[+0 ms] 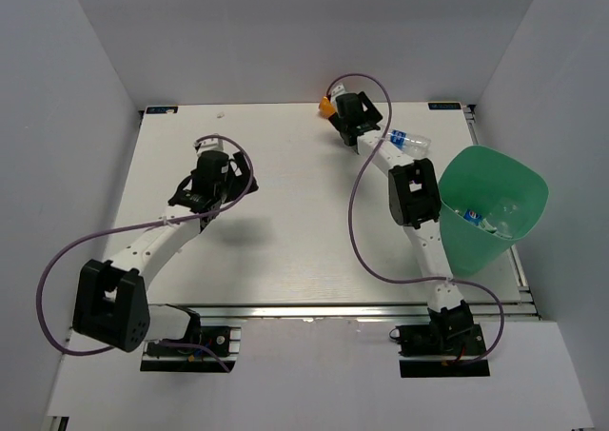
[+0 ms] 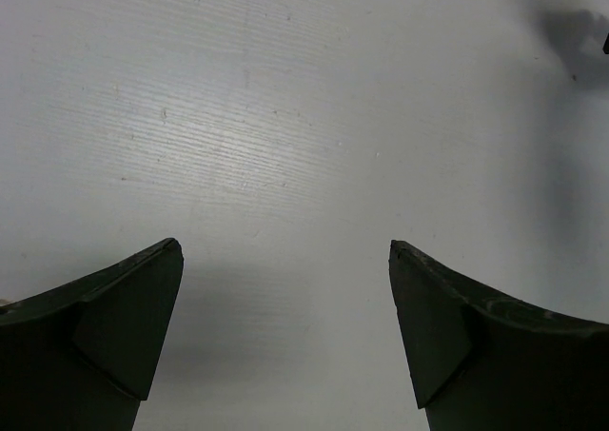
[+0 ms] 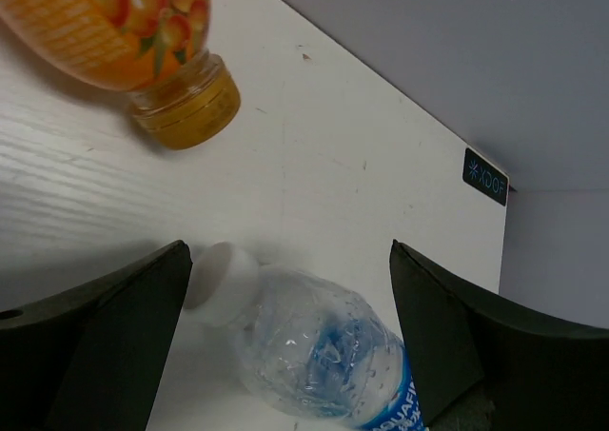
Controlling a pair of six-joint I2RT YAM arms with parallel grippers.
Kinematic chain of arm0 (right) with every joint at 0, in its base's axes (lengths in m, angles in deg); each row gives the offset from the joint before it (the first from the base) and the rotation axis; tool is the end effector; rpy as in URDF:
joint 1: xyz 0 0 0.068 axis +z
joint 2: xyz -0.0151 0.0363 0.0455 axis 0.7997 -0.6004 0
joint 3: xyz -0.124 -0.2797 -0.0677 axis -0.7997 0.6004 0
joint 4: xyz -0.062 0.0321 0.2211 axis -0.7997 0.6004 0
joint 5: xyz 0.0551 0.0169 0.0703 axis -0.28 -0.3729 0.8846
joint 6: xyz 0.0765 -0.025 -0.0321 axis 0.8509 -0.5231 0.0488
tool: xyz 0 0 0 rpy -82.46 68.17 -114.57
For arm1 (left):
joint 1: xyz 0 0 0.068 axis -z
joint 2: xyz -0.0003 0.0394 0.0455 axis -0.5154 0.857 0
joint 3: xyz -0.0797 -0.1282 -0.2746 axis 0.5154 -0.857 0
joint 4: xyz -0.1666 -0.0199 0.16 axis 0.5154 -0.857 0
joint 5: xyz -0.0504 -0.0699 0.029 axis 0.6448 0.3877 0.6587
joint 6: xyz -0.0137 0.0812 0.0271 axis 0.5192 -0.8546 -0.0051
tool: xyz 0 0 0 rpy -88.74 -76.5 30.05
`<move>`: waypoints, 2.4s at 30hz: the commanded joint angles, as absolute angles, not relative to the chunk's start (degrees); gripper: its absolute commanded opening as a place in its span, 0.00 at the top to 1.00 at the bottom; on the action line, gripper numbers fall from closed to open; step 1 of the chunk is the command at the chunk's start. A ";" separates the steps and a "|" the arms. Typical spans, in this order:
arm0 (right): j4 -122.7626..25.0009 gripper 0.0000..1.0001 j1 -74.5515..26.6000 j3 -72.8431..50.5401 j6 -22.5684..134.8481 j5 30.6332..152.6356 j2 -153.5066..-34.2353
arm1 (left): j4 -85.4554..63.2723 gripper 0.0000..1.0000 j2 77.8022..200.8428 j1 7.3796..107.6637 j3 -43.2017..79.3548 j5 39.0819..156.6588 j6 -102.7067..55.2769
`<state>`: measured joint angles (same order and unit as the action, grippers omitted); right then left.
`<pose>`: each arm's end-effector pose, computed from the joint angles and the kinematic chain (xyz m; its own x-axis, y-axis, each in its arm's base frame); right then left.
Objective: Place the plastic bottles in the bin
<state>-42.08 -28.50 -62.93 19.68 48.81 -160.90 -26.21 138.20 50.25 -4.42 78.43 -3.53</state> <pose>0.5826 0.2182 0.1915 -0.4324 -0.6426 -0.6325 -0.1059 0.7328 -0.6721 0.2637 -0.0763 0.2824 -0.5838 -0.3435 -0.7356 -0.1522 0.9363 -0.3164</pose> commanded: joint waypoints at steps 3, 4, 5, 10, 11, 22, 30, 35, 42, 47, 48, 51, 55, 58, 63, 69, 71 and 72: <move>-46.23 0.11 -31.30 -65.77 12.16 55.15 -162.73 | -25.06 0.02 141.96 49.92 0.66 77.57 -5.41; -45.79 0.11 -31.57 -65.77 11.71 56.12 -162.73 | -24.89 0.02 143.09 50.01 1.01 77.66 -5.41; -44.65 0.10 -31.83 -65.68 11.19 57.26 -162.82 | -24.36 0.02 143.54 49.92 1.45 77.83 -5.41; -43.07 0.11 -33.50 -66.38 9.34 60.88 -163.78 | -24.71 0.02 146.62 49.92 3.47 77.84 -5.59; -42.71 0.11 -33.68 -66.56 9.34 60.97 -163.96 | -25.06 0.02 147.49 50.01 3.74 77.57 -5.59; -40.07 0.43 -34.47 -63.40 9.33 62.11 -162.65 | -25.06 0.02 147.59 49.92 4.53 75.81 -5.59; -43.50 0.90 -31.40 -58.65 8.01 59.65 -157.03 | -24.18 0.02 144.34 49.92 2.51 74.85 -5.32; -46.82 1.00 -27.89 -53.57 8.63 61.05 -149.48 | -22.34 0.02 143.02 49.92 0.66 75.28 -5.06; -48.86 1.00 -19.28 -48.99 9.50 58.42 -133.76 | -21.55 0.02 141.88 49.92 -0.83 76.51 -4.80; -48.86 1.00 -15.58 -47.50 17.66 54.83 -122.76 | -20.49 0.02 140.56 49.83 -2.23 77.48 -4.36; -48.77 1.00 -15.31 -46.88 19.25 53.60 -118.48 | -20.14 0.02 140.03 49.92 -2.67 77.83 -4.27; -47.98 1.00 -15.22 -42.76 24.62 50.61 -109.17 | -20.14 0.02 139.24 49.83 -2.76 78.97 -4.10; -48.16 1.00 -15.40 -35.73 26.38 41.04 -98.85 | -19.18 0.02 137.84 49.92 -4.34 80.55 -3.83; -48.16 1.00 -16.97 -29.22 27.52 33.92 -91.82 | -18.13 0.02 136.61 49.83 -5.57 81.78 -3.57; -47.45 1.00 -22.34 -20.53 30.25 22.04 -82.06 | -17.59 0.02 136.16 49.92 -6.02 83.10 -3.22; -47.02 0.90 -26.82 -12.34 32.36 19.31 -76.42 | -17.68 0.02 136.25 49.83 -6.02 83.54 -3.30; -46.14 0.67 -28.14 -10.93 33.32 19.22 -76.77 | -17.59 0.02 136.08 49.92 -6.19 83.46 -3.39; -43.87 0.54 -28.32 -11.01 34.11 19.57 -76.95 | -17.68 0.02 135.99 49.83 -6.19 83.37 -3.48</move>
<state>-45.51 -27.48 -12.03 30.52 22.59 -77.06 -18.58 138.53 50.20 -5.73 82.80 -3.55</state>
